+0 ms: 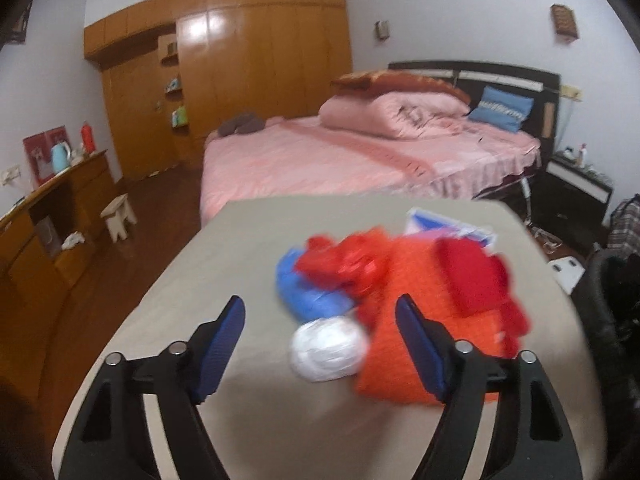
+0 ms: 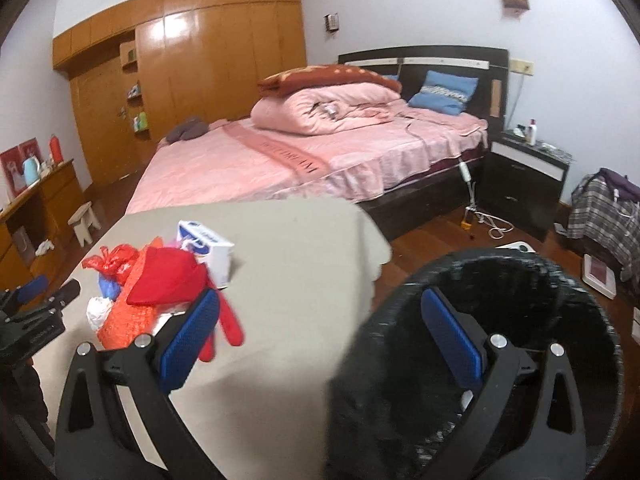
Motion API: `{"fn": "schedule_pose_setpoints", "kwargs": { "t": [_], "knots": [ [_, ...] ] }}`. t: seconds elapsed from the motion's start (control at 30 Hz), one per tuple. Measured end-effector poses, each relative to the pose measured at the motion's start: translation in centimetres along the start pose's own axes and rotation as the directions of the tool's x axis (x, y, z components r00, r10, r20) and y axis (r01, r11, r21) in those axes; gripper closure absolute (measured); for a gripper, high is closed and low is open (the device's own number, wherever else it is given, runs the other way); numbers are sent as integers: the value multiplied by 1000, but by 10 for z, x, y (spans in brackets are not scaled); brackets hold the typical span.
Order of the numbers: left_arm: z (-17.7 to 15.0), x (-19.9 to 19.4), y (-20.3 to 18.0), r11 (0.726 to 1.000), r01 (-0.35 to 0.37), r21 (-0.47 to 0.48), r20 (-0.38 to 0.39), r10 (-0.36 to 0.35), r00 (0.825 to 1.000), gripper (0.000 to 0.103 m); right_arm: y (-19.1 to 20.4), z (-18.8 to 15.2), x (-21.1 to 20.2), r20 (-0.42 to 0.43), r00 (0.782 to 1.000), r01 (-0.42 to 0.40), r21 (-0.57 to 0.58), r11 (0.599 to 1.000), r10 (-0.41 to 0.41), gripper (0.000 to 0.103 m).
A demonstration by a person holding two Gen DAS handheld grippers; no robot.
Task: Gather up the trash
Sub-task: 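Grasp the white plastic ball with the left tool while the right tool grasps the red glove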
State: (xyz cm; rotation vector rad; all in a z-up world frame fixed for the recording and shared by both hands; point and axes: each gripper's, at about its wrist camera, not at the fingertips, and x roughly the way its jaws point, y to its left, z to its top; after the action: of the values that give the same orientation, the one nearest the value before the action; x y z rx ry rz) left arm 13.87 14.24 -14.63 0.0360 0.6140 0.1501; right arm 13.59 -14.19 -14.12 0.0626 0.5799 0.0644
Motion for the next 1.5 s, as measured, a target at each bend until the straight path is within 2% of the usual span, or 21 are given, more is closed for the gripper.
{"fn": "schedule_pose_setpoints", "kwargs": {
  "t": [0.23, 0.47, 0.5, 0.53, 0.57, 0.6, 0.73, 0.97, 1.07, 1.23, 1.37, 1.43, 1.5],
  "knots": [
    [-16, 38, 16, 999, 11, -43, -96, -15, 995, 34, 27, -5, 22, -39, 999, -16, -59, 998, 14, 5],
    [-24, 57, 10, 996, 68, -62, -156, -77, 985, 34, 34, -11, 34, -69, 997, -23, -76, 997, 18, 5],
    [-24, 59, 10, 994, 81, -67, -165, -92, 982, 36, 36, -11, 35, -72, 997, -26, -80, 996, 20, 5],
    [-24, 60, 9, 993, 94, -71, -169, -105, 980, 48, 38, -12, 37, -75, 997, -29, -83, 996, 23, 5],
    [-25, 61, 9, 988, 131, -76, -172, -143, 975, 54, 40, -12, 38, -76, 997, -31, -85, 996, 25, 5],
    [-25, 61, 8, 982, 167, -83, -173, -180, 968, 65, 42, -12, 40, -79, 996, -36, -86, 996, 29, 5],
    [-26, 58, 7, 980, 182, -83, -162, -193, 968, 71, 50, -11, 43, -81, 996, -56, -90, 994, 49, 5],
    [-14, 33, 24, 983, 133, -128, -84, -144, 986, 71, 68, -3, 47, -76, 992, -110, -93, 990, 103, 6],
    [-5, 25, 27, 986, 119, -118, -55, -126, 991, 71, 77, -1, 54, -83, 990, -123, -99, 988, 114, 6],
    [6, 15, 25, 991, 106, -82, -22, -108, 994, 71, 87, 1, 72, -121, 985, -134, -93, 987, 122, 16],
    [9, 12, 22, 992, 105, -73, -15, -107, 994, 71, 92, -2, 90, -172, 976, -149, -82, 985, 133, 29],
    [10, 11, 19, 992, 106, -67, -13, -107, 994, 71, 93, -4, 99, -212, 963, -184, -63, 981, 167, 43],
    [8, 9, 18, 992, 109, -63, -12, -110, 994, 71, 93, -7, 105, -253, 941, -241, -38, 970, 224, 70]
  ]
}}
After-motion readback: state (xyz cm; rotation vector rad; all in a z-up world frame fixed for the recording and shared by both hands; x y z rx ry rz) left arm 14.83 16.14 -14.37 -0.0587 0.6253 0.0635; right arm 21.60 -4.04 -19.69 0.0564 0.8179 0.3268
